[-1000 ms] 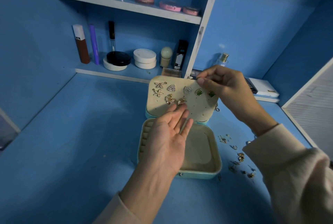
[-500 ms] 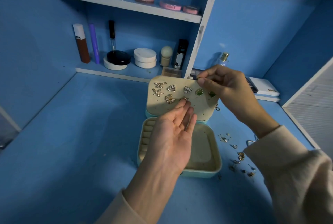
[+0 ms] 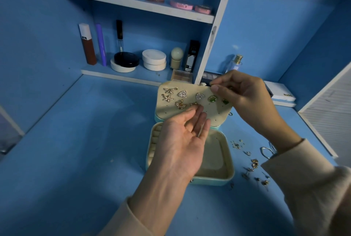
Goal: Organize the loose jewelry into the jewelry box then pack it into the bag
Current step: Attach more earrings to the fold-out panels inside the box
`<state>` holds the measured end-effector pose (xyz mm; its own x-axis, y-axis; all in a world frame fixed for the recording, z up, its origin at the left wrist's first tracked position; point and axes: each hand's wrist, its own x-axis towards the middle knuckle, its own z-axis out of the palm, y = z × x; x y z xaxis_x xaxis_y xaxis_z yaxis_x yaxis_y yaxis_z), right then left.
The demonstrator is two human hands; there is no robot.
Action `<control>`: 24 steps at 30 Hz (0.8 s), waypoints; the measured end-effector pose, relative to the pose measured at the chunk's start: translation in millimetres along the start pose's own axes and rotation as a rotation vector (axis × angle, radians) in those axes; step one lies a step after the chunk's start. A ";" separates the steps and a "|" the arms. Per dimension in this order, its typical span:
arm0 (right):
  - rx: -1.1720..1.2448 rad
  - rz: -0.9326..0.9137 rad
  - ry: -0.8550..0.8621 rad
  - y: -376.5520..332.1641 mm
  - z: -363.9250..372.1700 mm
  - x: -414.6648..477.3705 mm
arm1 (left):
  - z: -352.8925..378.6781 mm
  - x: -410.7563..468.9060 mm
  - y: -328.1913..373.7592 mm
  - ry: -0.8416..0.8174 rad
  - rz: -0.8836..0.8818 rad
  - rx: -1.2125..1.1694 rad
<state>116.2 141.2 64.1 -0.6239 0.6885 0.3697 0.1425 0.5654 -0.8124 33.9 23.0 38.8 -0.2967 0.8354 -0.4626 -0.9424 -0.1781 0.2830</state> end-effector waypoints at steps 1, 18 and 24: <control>-0.017 -0.007 0.010 -0.9 0.0 -2.3 | -0.3 -0.6 1.0 -0.002 -0.004 0.015; -0.466 -0.114 -0.180 -26.2 -6.9 -66.7 | -23.3 -23.0 -13.9 0.127 0.043 0.223; -0.290 -0.008 -0.232 -28.9 -10.7 -43.6 | -34.3 -25.8 -21.0 0.152 0.109 0.232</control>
<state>147.5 99.7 76.3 -0.7786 0.5814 0.2361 0.3286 0.6984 -0.6359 56.1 -12.6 16.0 -0.4304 0.7275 -0.5343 -0.8486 -0.1243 0.5143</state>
